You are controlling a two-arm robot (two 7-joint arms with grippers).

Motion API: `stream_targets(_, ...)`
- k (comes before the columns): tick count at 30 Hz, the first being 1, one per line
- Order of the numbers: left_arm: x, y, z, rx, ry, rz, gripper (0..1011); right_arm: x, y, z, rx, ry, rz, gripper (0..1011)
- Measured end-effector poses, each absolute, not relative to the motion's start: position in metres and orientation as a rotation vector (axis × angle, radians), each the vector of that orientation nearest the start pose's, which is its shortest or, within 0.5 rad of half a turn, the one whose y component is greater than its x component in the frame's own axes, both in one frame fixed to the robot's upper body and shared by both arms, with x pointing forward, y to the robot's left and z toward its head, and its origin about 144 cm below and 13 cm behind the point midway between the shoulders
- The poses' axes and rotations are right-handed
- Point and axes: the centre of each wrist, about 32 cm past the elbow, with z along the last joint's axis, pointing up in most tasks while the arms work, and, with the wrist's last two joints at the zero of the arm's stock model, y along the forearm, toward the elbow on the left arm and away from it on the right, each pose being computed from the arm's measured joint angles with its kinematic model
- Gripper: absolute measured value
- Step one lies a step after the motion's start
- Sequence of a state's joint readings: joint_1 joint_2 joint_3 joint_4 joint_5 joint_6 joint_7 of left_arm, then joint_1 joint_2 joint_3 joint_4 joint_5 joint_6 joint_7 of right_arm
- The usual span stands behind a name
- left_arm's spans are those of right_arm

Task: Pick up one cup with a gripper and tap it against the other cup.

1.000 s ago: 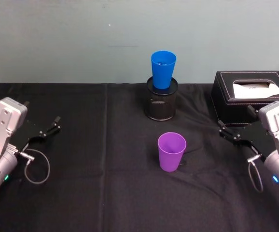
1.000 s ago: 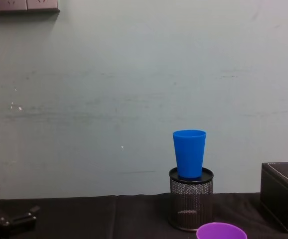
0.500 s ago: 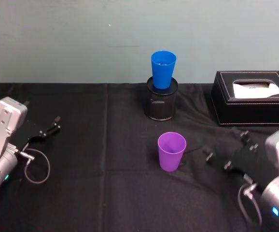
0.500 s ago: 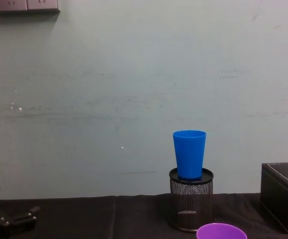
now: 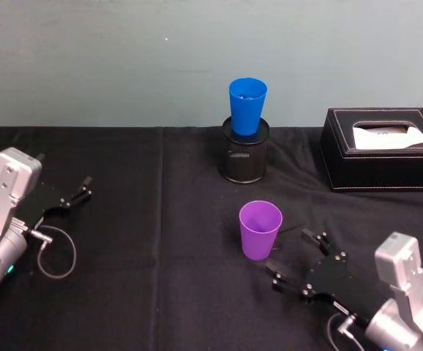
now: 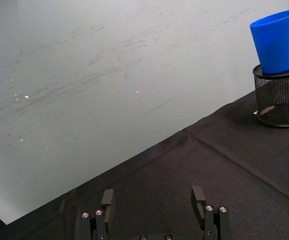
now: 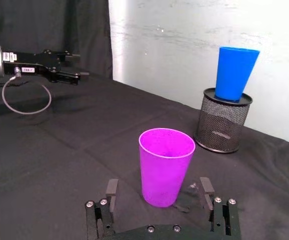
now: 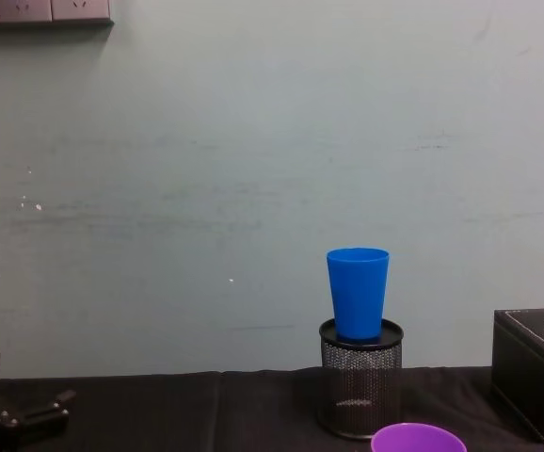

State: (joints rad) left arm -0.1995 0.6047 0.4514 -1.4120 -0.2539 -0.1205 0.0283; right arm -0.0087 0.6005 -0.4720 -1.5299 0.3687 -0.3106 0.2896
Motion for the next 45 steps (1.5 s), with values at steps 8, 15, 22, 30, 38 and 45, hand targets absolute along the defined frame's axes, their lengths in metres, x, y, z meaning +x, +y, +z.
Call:
stream_targets(8,0.489,0.310,1.140,0.304,-0.285,1.248,1000,0.440,-0.271,1.097,-0.099,-0.106,-0.835,1003)
stream_targets(15,0.489,0.310,1.140,0.304,-0.285,1.248,1000,0.459,-0.263,1.097,-0.100,-0.102,-0.832,1003)
stream_targets(22,0.489,0.310,1.140,0.304,-0.285,1.248,1000,0.479,-0.253,1.098,-0.108,-0.119,-0.833,1003)
stream_targets(30,0.489,0.310,1.140,0.304,-0.285,1.248,1000,0.489,-0.246,1.098,-0.111,-0.112,-0.826,1003)
stream_targets(38,0.489,0.310,1.140,0.304,-0.285,1.248,1000,0.491,-0.245,1.098,-0.109,-0.105,-0.824,1003)
stream_targets(45,0.489,0.310,1.140,0.304,-0.285,1.248,1000,0.490,-0.245,1.098,-0.109,-0.107,-0.823,899)
